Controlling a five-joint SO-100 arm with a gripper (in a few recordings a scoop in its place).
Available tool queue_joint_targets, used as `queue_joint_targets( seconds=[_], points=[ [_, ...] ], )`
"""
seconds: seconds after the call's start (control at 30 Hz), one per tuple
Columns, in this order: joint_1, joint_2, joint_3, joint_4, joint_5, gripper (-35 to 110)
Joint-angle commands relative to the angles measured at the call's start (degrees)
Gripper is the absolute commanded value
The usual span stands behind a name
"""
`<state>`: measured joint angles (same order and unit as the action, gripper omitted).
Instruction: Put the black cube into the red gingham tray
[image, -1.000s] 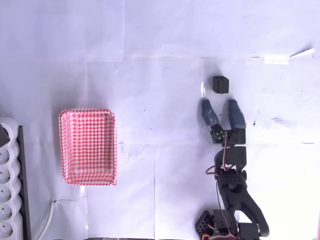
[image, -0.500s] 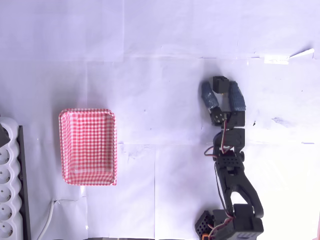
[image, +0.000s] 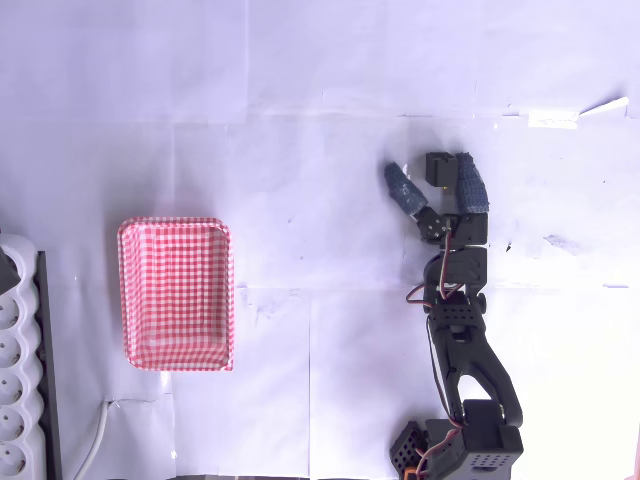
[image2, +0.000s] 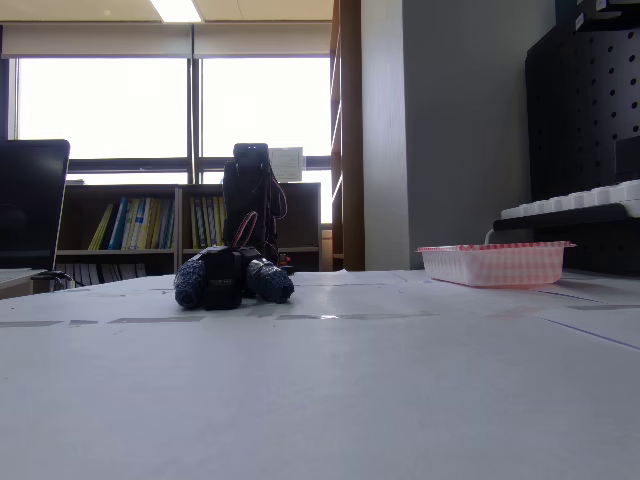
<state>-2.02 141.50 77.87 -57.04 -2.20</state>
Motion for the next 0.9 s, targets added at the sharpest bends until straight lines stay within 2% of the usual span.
queue_joint_targets(
  seconds=[0.0, 0.3, 0.53, 0.63, 0.77, 0.87],
  points=[
    [-1.58, 0.44, 2.99, -1.05, -0.35, 44],
    [-1.67, 4.57, 7.47, -2.2, 0.62, 43],
    [-1.85, 4.48, 5.98, -1.93, 0.62, 37],
    [-1.58, 3.87, 5.19, -1.93, 0.26, 30],
    [-1.49, 1.85, 2.99, -1.85, -0.53, 10],
    [-1.58, 0.79, 1.85, -1.93, -0.88, 2]
  ],
)
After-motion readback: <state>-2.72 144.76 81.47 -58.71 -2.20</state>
